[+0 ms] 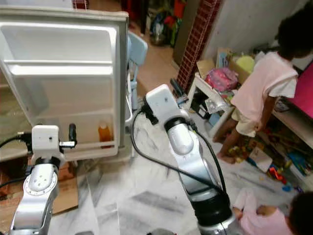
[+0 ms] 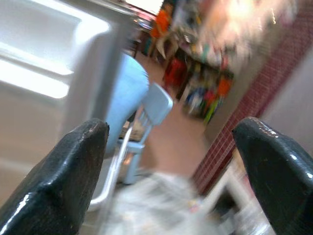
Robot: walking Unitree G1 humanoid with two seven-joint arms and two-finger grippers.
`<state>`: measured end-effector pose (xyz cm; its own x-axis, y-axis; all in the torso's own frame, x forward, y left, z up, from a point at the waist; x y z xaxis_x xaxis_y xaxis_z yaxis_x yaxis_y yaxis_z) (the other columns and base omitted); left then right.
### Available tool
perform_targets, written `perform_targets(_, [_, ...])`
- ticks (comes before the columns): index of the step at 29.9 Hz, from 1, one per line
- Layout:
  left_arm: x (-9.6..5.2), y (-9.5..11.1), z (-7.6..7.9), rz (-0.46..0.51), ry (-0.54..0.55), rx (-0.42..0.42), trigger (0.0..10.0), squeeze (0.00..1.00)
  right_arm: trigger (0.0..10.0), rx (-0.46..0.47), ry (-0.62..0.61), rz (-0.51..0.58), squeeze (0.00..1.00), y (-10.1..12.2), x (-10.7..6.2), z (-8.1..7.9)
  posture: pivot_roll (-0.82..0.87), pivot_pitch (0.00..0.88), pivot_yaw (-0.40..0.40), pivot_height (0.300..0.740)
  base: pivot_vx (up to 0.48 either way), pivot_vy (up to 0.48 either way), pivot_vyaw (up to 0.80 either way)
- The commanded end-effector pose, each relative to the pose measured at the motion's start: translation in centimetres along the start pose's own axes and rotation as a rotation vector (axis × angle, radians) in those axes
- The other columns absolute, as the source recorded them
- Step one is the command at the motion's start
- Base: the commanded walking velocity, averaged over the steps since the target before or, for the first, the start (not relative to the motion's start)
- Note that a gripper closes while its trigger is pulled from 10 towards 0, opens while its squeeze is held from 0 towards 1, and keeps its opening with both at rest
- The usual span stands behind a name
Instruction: Restocking fridge
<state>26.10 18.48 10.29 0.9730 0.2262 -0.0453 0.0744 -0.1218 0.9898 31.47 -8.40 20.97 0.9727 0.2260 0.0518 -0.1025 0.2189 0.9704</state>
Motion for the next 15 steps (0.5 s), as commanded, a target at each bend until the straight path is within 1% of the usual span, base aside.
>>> perform_targets(1, [0.2, 0.2, 0.2, 0.009, -0.001, -0.001, 10.0, 0.0, 10.0, 0.1, -0.027, -0.093, 0.0, -2.4, 0.2, 1.0, 0.05, 0.0, -0.098, 0.74, 0.0, 0.0, 0.0])
perform_targets(2, [0.2, 0.2, 0.2, 0.009, -0.001, -0.001, 10.0, 0.0, 10.0, 0.1, -0.027, -0.093, 0.0, -2.4, 0.2, 1.0, 0.05, 0.0, -0.098, 0.74, 0.0, 0.0, 0.0])
perform_targets(4, [0.2, 0.3, 0.1, 0.009, 0.018, -0.012, 10.0, 0.0, 10.0, 0.133, 0.0, -0.15, 0.0, -4.9, 0.0, 1.2, 0.06, 0.0, -0.098, 0.74, 0.0, 0.0, 0.0])
perform_targets(5, [0.2, 0.4, 0.0, 0.01, 0.022, -0.02, 10.0, 0.0, 10.0, 0.179, 0.012, -0.182, 0.0, -5.8, -0.2, 1.2, 0.07, 0.0, -0.097, 0.74, 0.0, 0.0, 0.0])
perform_targets(6, [0.2, 0.4, -0.1, 0.014, 0.03, -0.026, 10.0, 0.0, 10.0, 0.248, 0.016, -0.207, 0.0, -6.9, -0.4, 1.4, 0.07, 0.0, -0.097, 0.74, 0.0, 0.0, 0.0])
perform_targets(7, [0.1, 0.6, -0.6, 0.029, 0.054, -0.009, 10.0, 0.0, 10.0, 0.264, 0.005, -0.202, 0.0, -7.5, -0.6, 1.8, 0.07, 0.0, -0.096, 0.74, 0.0, 0.0, 0.0])
perform_targets(8, [0.1, 0.6, -0.6, 0.029, 0.054, -0.009, 10.0, 0.0, 10.0, 0.264, 0.005, -0.202, 0.0, -7.5, -0.6, 1.8, 0.07, 0.0, -0.096, 0.74, 0.0, 0.0, 0.0])
perform_targets(9, [0.1, 0.6, -1.0, 0.039, 0.067, -0.015, 10.0, 0.0, 10.0, 0.227, -0.016, -0.206, 0.0, -8.0, -0.8, 2.2, 0.07, 0.0, -0.094, 0.74, 0.0, 0.0, 0.0])
perform_targets(10, [0.1, 0.6, -1.3, 0.043, 0.075, -0.018, 10.0, 0.0, 10.0, 0.21, -0.019, -0.205, 0.0, -8.2, -0.8, 2.3, 0.07, 0.0, -0.093, 0.74, 0.0, 0.0, 0.0])
perform_targets(11, [0.1, 0.5, -1.7, 0.05, 0.091, -0.014, 10.0, 0.0, 10.0, 0.182, 0.004, -0.197, 0.0, -8.5, -0.9, 2.2, 0.07, 0.002, -0.091, 0.74, 0.0, 0.0, 0.0])
perform_targets(13, [0.1, 0.4, -1.9, 0.05, 0.098, -0.015, 10.0, 0.0, 10.0, 0.179, -0.001, -0.21, 0.0, -8.9, -1.0, 2.1, 0.08, 0.0, -0.091, 0.74, 0.0, 0.0, 0.0])
perform_targets(14, [0.1, 0.4, -1.9, 0.047, 0.102, -0.025, 10.0, 0.0, 10.0, 0.167, -0.019, -0.228, 0.0, -9.3, -1.1, 2.3, 0.08, 0.0, -0.091, 0.74, 0.0, 0.0, 0.0])
perform_targets(15, [0.1, 0.5, -2.0, 0.045, 0.108, -0.026, 10.0, 0.0, 10.0, 0.152, -0.017, -0.223, 0.0, -9.3, -1.2, 2.4, 0.07, 0.001, -0.091, 0.74, 0.0, 0.0, 0.0])
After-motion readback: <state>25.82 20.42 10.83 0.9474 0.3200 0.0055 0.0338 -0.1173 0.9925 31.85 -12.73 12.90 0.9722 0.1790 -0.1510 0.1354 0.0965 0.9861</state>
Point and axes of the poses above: a point about 5 cm out from each wrist's last joint towards the gripper, its own x axis pointing out of the wrist towards the gripper, its own y axis along the axis of the wrist's last joint, z = x × y, the point moved 1 cm from there along x, pointing out of the wrist towards the gripper, and after that the axes turned 3 degrees about -x, right-handed, at the moved point
